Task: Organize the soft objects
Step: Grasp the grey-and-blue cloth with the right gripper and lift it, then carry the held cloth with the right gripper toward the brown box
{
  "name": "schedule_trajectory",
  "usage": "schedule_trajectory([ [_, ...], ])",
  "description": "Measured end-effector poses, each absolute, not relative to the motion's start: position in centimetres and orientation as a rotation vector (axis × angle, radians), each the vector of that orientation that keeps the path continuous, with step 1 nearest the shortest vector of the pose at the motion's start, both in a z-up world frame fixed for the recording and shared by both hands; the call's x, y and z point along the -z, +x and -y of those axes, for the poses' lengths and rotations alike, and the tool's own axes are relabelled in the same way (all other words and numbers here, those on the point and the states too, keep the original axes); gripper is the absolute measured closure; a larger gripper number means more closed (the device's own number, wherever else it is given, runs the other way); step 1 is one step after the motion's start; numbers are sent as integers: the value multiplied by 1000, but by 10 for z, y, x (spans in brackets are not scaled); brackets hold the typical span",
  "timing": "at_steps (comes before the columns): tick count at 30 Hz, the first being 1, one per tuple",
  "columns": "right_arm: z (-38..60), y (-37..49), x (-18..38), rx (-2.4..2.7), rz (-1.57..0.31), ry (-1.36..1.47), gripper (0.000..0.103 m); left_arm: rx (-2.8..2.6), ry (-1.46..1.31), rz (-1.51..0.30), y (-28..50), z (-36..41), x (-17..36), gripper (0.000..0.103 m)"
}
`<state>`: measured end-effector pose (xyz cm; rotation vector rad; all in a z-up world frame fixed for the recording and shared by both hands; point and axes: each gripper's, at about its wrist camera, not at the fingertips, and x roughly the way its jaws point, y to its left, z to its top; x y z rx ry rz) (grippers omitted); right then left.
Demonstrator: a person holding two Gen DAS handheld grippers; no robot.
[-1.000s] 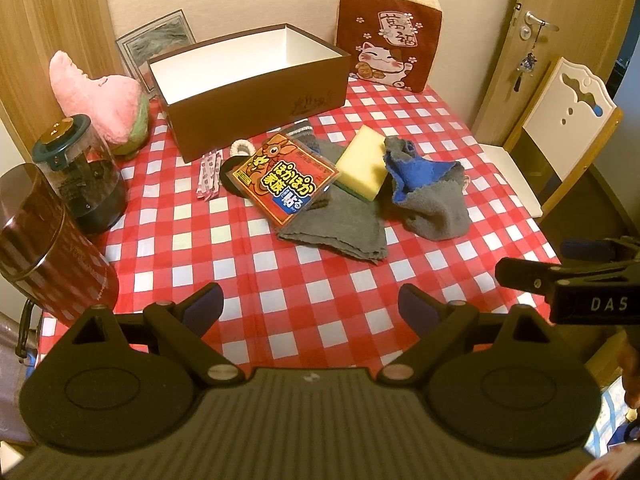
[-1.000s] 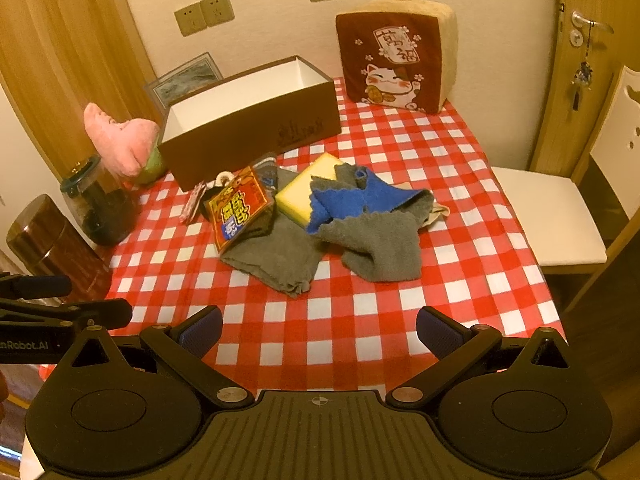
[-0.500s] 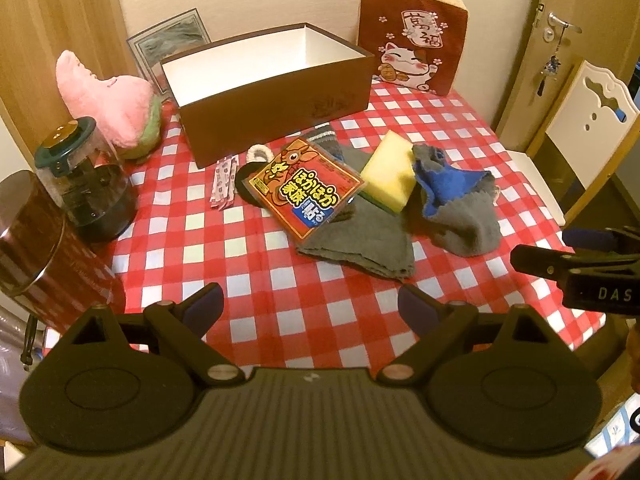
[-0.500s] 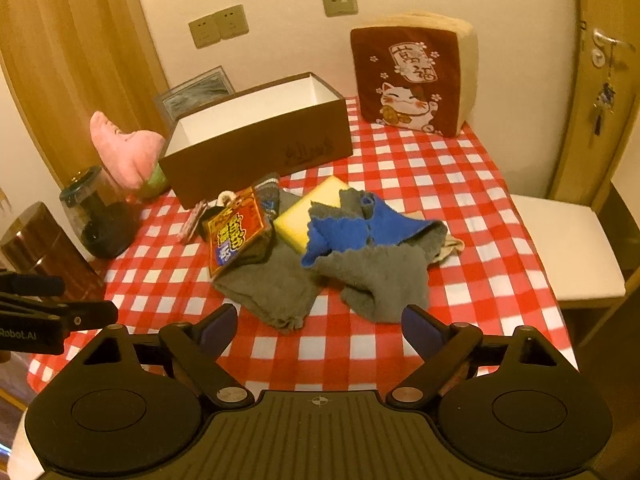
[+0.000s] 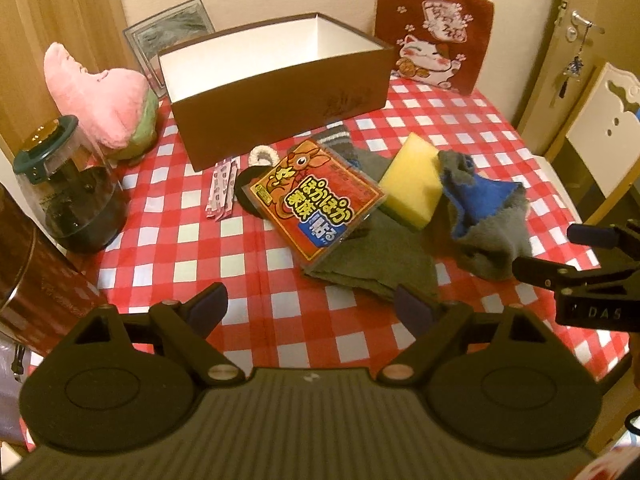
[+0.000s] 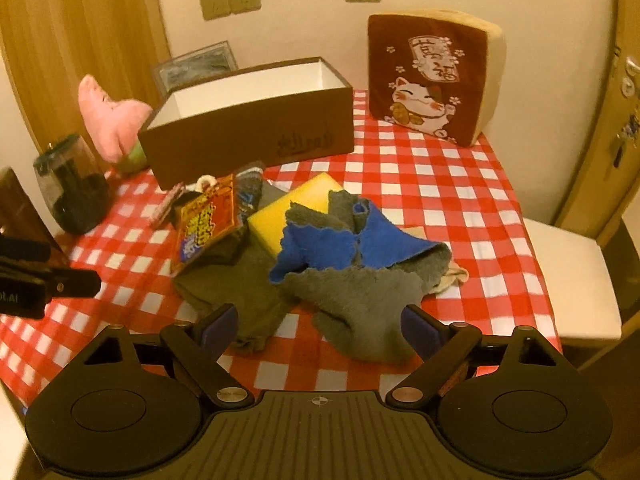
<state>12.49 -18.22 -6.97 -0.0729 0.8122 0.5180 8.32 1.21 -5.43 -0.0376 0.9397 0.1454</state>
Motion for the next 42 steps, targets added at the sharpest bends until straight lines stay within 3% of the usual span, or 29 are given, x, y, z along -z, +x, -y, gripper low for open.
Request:
schedule_trajectory([
  [17,148,171,127,-597,-725,-395,15,-236,-42,-978,116,-5,90,18],
  [20,142,176,138,-609,-703,-454,37,-244,-41,-983,116,-3,91,19],
  [23,147,180,142,-628,-710,-463,73,-251,-42,-982,116,0,91,19],
  [24,152,180,140,-645,-699,-441,91,-252,-42,-979,115,1,91,19],
  [42,273,169,-1,-601,-383,-13,94,-268,-9,-916,106,24,83,26],
])
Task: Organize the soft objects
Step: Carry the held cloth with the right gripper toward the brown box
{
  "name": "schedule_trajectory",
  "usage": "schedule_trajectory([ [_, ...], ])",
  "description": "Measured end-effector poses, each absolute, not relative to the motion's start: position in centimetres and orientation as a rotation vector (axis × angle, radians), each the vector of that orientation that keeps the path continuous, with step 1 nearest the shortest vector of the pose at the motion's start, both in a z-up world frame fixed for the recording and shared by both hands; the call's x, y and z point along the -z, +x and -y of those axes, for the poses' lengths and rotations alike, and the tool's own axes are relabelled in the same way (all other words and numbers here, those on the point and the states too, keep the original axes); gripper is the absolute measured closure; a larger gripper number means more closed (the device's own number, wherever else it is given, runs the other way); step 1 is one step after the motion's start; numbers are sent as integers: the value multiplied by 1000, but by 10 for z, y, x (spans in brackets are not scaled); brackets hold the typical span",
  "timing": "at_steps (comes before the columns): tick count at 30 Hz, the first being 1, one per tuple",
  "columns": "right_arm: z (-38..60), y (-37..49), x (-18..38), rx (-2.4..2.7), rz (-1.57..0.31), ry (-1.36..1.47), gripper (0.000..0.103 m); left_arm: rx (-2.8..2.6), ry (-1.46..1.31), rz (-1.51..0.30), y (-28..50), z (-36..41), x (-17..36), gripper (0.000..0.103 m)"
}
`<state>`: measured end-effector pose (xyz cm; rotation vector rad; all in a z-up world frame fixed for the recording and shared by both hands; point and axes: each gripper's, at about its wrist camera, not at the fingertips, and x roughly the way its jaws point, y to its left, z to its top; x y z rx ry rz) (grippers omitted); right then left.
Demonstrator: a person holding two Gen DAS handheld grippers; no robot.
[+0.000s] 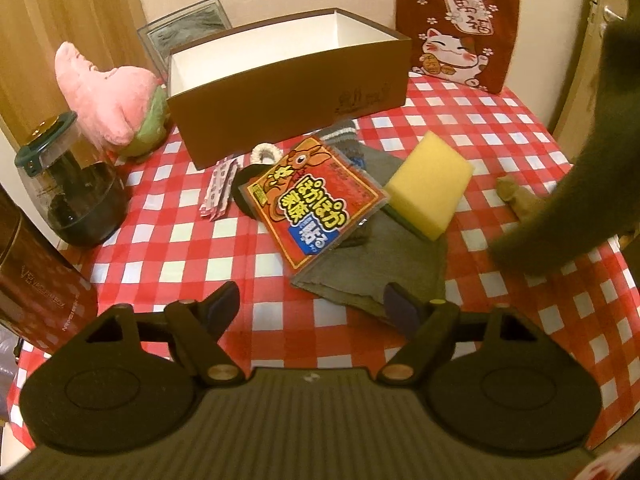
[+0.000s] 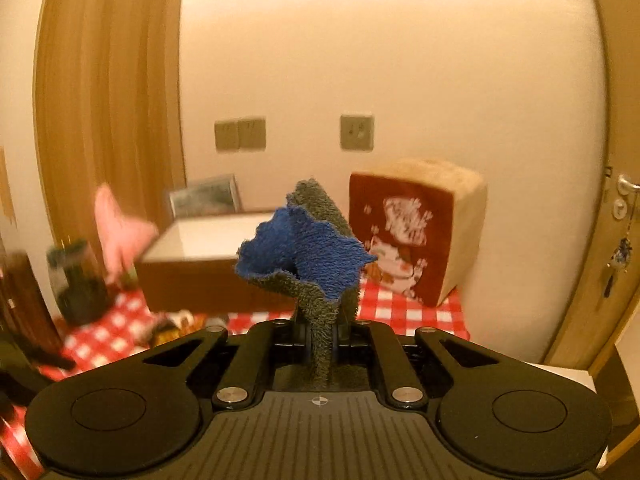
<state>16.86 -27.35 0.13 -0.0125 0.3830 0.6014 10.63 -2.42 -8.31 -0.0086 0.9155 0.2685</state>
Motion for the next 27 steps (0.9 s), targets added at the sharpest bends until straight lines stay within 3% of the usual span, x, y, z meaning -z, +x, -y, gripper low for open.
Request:
schedule_trajectory([
  [14,313,139,-56,-535,-326,155,94,-212,62,-886,121,27,91,28],
  [19,306,145,-50,-488,-377,161,94,-182,117,-873,138,25,102,29],
  [27,293,169,-33,-434,-455,179,94,-164,267,-894,167,19,138,40],
])
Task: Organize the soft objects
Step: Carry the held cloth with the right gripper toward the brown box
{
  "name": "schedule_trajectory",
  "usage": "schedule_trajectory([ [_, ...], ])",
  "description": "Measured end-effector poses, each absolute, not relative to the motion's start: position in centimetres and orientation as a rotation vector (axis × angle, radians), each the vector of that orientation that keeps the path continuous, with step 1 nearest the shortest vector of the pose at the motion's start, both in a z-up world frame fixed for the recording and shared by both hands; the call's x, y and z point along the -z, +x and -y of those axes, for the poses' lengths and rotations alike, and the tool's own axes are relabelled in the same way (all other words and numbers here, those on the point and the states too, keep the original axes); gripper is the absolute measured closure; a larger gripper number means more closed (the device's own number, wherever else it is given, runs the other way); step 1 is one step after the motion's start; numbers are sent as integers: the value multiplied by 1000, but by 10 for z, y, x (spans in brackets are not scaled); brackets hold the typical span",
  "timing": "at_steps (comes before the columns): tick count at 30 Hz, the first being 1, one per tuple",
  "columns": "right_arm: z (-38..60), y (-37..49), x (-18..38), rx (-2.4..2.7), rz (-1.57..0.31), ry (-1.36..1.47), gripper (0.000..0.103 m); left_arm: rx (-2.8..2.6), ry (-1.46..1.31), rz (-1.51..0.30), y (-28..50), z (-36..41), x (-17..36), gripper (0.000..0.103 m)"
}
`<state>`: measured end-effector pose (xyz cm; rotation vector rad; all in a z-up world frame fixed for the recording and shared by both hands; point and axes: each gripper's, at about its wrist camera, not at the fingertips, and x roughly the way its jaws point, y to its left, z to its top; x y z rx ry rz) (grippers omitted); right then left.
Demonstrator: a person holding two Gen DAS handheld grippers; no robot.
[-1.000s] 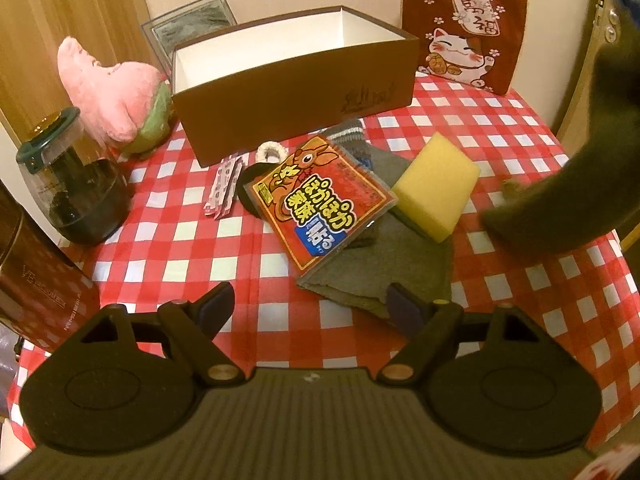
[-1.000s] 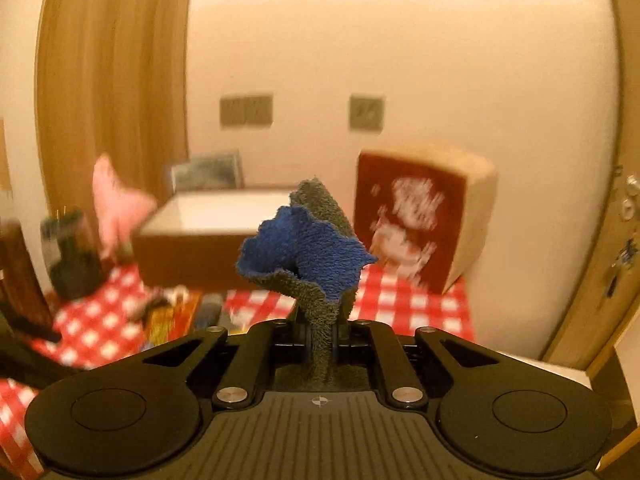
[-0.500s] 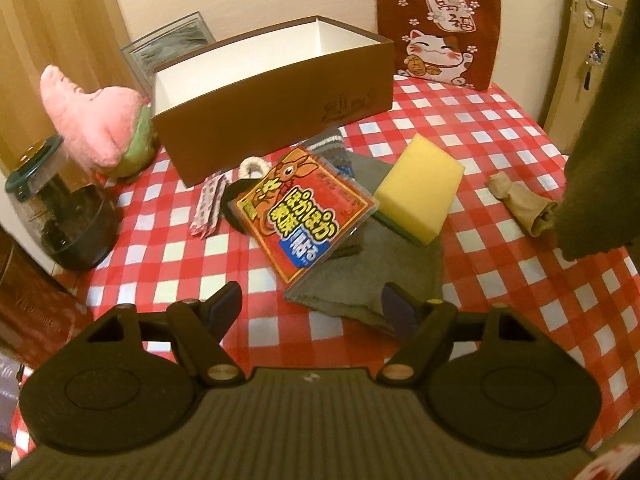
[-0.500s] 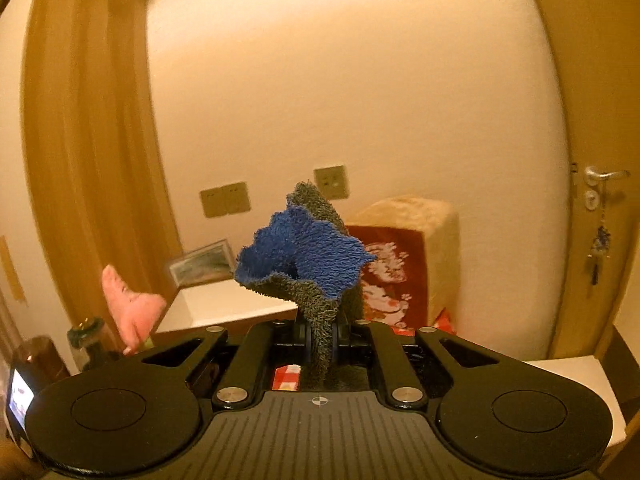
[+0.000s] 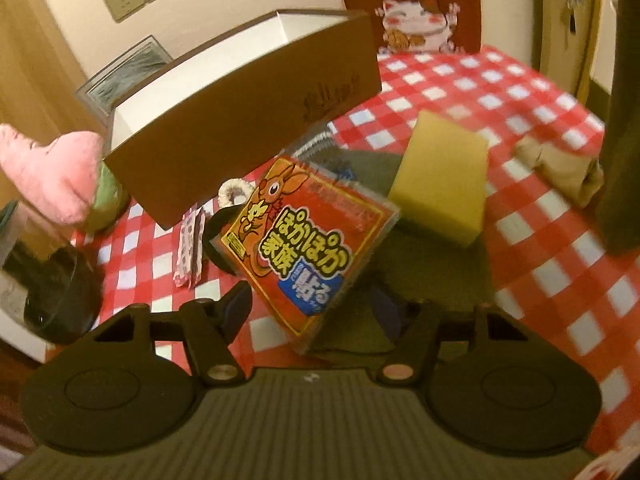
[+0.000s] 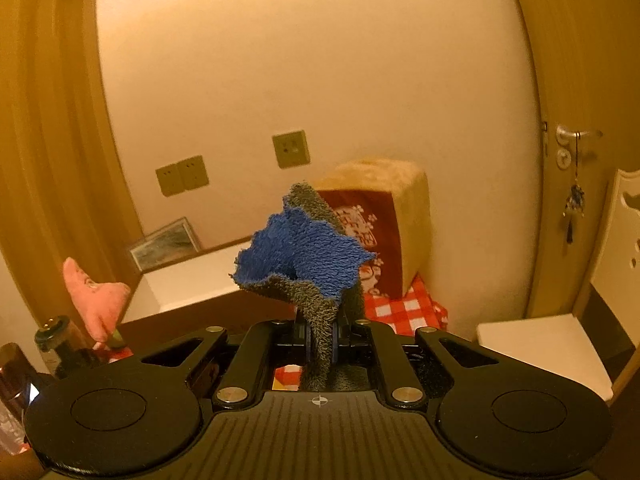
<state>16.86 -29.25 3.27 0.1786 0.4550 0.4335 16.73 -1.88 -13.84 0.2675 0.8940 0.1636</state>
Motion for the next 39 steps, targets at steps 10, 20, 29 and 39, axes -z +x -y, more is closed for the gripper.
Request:
schedule_trajectory([
  [10,273,196,-24,-431,-499,199,94,-151,262,-889,168,-10,133,64],
  [20,266,209,-17,-428,-522,228,94,-145,327,-802,192,-19,109,65],
  [29,268,216,-9,-390,-555,244,94,-110,475,-851,223,-20,135,83],
  [39,270,219,-15,-378,-551,248,94,-133,441,-758,216,-49,95,99],
])
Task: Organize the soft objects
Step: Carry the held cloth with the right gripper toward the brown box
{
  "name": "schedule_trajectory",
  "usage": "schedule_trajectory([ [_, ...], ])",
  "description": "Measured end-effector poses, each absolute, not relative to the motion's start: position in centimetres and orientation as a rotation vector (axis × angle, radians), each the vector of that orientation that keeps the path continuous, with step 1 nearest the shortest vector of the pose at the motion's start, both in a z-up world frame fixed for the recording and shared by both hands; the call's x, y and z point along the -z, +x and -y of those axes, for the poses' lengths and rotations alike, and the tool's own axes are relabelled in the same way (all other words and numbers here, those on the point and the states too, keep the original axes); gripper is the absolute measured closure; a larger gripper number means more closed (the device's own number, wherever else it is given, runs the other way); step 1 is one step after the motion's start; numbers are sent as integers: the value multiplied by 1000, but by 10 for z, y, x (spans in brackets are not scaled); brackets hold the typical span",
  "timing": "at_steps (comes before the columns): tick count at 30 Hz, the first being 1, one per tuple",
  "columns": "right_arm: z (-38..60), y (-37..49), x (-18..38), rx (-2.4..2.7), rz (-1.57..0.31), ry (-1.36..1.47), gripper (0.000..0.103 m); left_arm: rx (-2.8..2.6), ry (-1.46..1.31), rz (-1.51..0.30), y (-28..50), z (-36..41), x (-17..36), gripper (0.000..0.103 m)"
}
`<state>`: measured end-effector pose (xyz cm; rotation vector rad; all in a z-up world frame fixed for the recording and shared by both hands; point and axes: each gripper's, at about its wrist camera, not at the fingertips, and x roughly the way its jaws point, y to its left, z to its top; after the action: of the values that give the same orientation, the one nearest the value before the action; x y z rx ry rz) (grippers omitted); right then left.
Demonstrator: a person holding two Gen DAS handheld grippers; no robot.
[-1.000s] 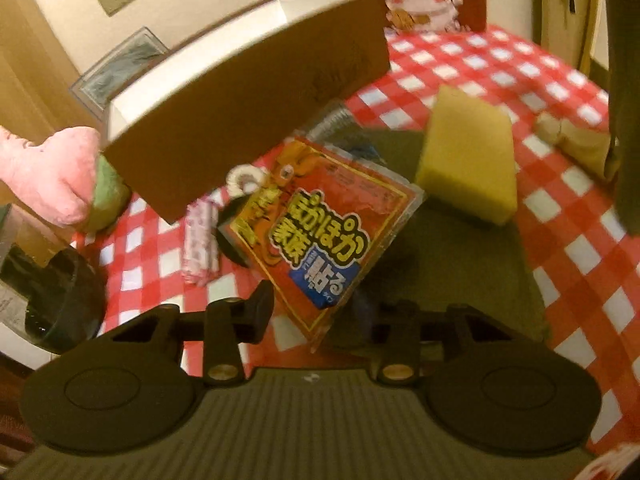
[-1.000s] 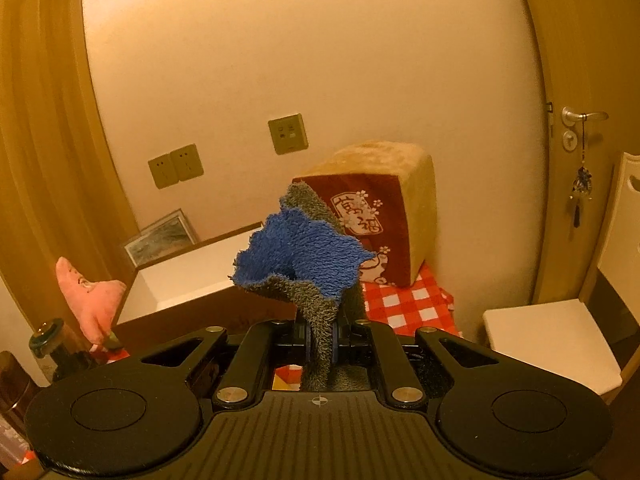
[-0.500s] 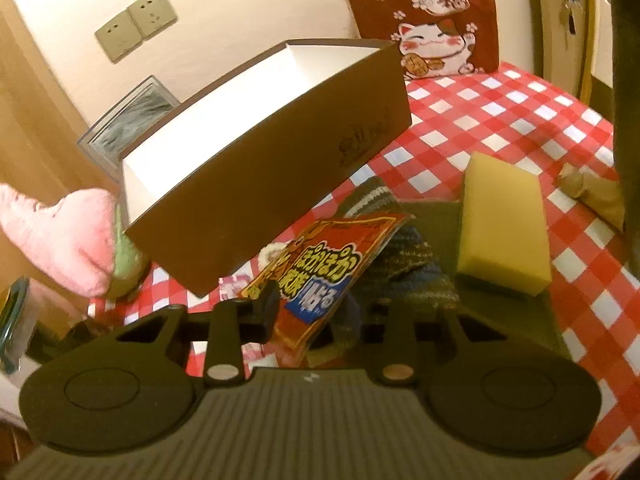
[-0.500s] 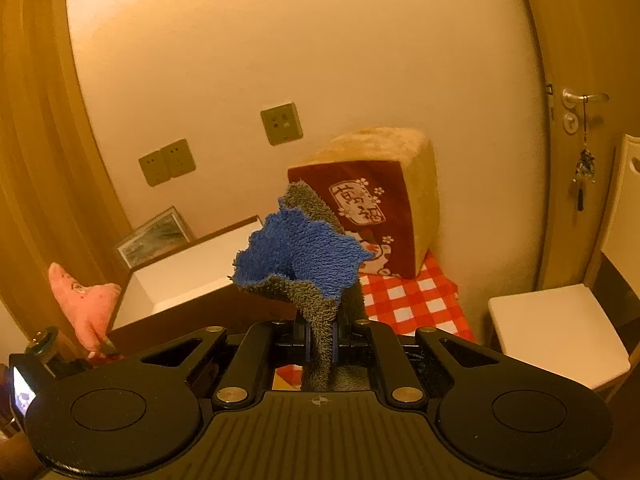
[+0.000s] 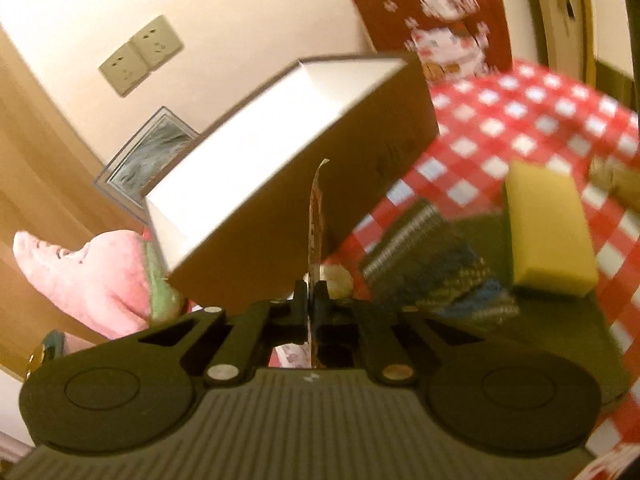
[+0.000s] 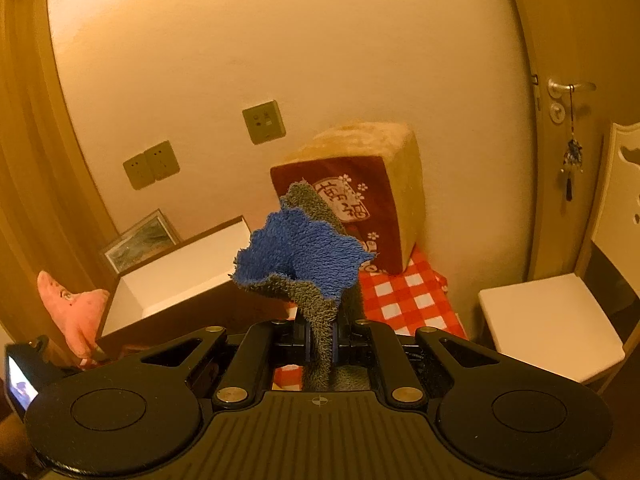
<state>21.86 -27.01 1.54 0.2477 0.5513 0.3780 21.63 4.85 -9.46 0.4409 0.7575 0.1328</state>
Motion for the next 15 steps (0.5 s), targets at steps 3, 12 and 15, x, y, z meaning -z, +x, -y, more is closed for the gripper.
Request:
schedule_trajectory([
  [3,267,219,-22,-393,-543,238,94,-118,379,-727,208,-59,68,100],
  [12,245,235,-57,-504,-514,177,94,-61,194,-650,196,-87,-4,100],
  [15,234,248,-70,-557,-503,169,94,-48,156,-628,202,-99,-23,100],
])
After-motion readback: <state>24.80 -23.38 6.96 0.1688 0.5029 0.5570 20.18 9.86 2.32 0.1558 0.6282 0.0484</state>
